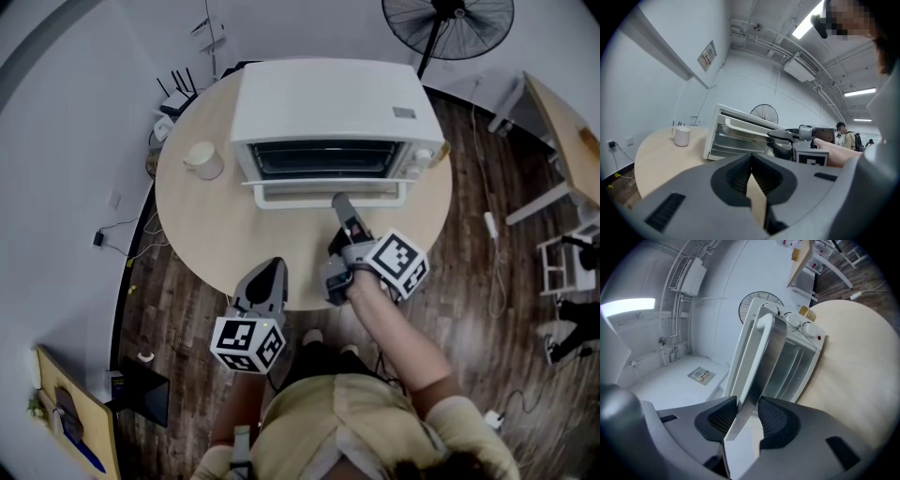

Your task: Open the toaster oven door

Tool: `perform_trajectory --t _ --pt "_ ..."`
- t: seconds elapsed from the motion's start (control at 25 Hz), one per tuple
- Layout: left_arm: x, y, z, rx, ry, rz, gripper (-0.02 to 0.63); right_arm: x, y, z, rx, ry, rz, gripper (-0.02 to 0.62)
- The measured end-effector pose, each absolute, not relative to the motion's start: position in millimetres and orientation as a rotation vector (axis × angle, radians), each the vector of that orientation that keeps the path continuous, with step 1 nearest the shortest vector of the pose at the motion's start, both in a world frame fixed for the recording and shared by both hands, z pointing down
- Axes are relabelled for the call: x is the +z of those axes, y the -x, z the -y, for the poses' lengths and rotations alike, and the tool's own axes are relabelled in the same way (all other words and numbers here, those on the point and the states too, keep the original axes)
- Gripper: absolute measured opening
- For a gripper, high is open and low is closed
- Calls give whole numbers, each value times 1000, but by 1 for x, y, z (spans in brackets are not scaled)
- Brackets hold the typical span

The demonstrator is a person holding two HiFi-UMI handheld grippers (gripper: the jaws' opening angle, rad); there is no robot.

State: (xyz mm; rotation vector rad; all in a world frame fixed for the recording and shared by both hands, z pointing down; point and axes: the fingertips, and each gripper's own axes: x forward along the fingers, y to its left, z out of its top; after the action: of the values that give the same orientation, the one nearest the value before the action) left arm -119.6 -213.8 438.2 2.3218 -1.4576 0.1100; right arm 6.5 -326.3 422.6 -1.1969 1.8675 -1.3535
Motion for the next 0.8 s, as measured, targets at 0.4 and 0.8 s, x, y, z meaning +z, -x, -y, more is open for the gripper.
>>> perform_trajectory --t 0.4,0.8 --pt "440 117 206 119 -2317 1460 2 433 -6 311 -1361 1197 -1875 143" --pt "445 115 197 125 -2313 1454 2 455 -9 288 -1383 1273 -1889 143"
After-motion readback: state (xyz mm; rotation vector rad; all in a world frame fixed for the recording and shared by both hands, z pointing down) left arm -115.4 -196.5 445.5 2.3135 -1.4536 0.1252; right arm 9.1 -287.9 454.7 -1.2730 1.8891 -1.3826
